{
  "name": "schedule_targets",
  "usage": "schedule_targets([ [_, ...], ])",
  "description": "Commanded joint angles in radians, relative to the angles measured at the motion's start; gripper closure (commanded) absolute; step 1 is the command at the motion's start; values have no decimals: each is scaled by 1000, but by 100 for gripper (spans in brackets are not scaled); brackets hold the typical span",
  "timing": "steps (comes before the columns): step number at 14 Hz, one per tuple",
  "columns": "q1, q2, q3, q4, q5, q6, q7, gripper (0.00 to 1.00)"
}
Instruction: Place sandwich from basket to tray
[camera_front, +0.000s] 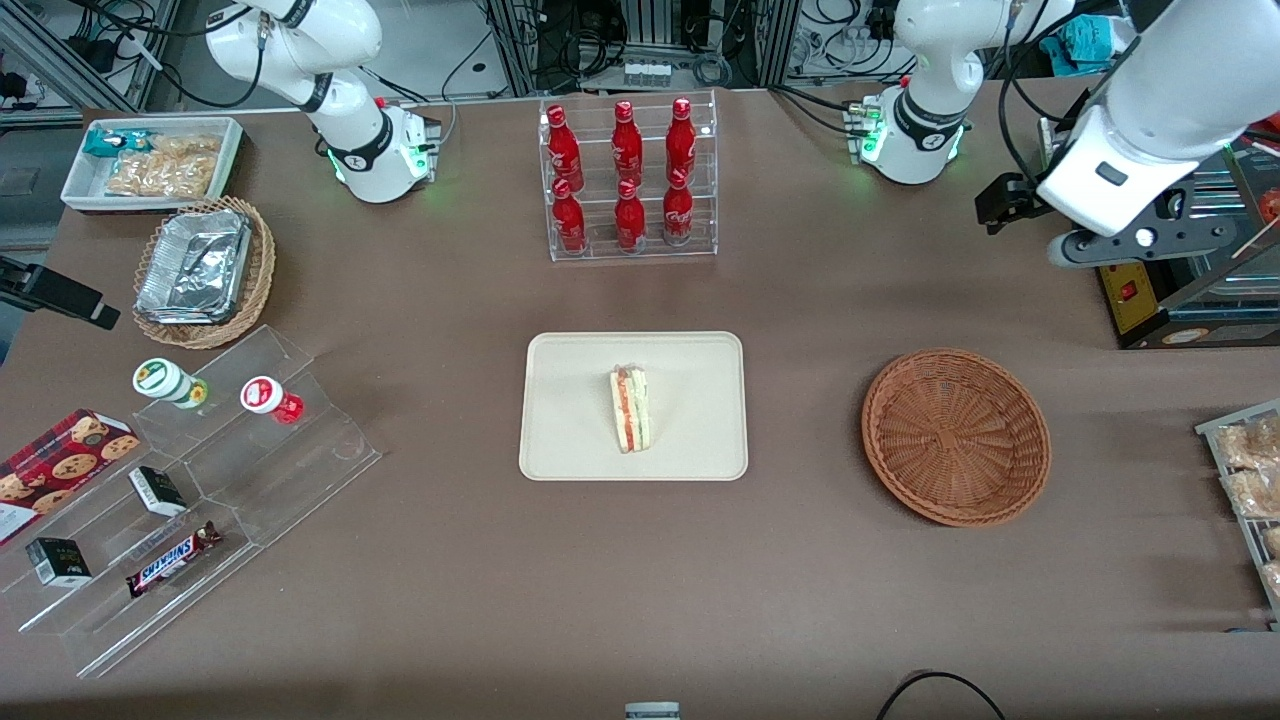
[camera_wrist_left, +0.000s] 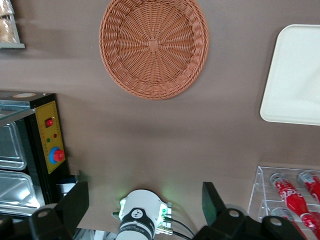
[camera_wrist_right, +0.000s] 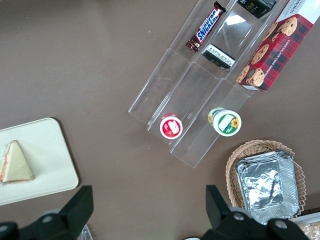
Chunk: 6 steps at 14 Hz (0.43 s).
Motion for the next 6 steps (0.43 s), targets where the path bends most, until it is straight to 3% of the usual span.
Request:
schedule_targets([
  [1, 11, -24, 39, 14, -40, -11, 5, 0],
  [6, 11, -20, 33, 15, -28, -11, 48, 0],
])
